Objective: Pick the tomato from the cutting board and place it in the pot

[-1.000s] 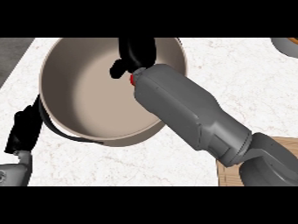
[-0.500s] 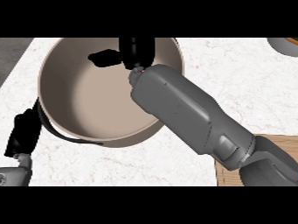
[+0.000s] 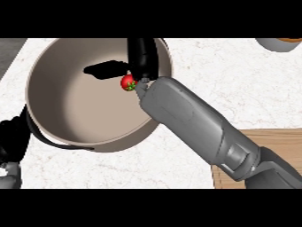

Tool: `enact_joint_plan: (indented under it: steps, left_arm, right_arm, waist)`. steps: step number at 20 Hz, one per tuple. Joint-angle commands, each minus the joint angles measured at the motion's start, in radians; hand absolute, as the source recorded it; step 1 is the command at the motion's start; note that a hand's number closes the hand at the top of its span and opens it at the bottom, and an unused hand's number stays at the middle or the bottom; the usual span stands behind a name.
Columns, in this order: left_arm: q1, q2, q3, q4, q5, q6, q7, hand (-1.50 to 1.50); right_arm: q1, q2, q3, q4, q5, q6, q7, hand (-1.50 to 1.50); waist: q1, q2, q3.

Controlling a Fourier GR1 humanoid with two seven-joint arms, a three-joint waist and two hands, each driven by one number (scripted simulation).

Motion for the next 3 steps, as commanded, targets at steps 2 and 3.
enact_joint_plan:
  steps: [2, 3]
  left_arm:
    - [0.043, 0.028, 0.046, -0.018, 0.014, -0.02, 0.019, 0.0]
    - [0.025, 0.0, 0.022, -0.038, -0.005, 0.007, 0.052, 0.0]
  right_arm:
    - [0.124, -0.006, -0.034, -0.11, -0.001, 0.057, -0.079, -1.5]
    - [0.185, 0.0, 0.008, -0.184, 0.019, 0.012, -0.048, -1.5]
  waist:
    - [-0.05, -0.013, 0.0]
    - [-0.06, -0.016, 0.001]
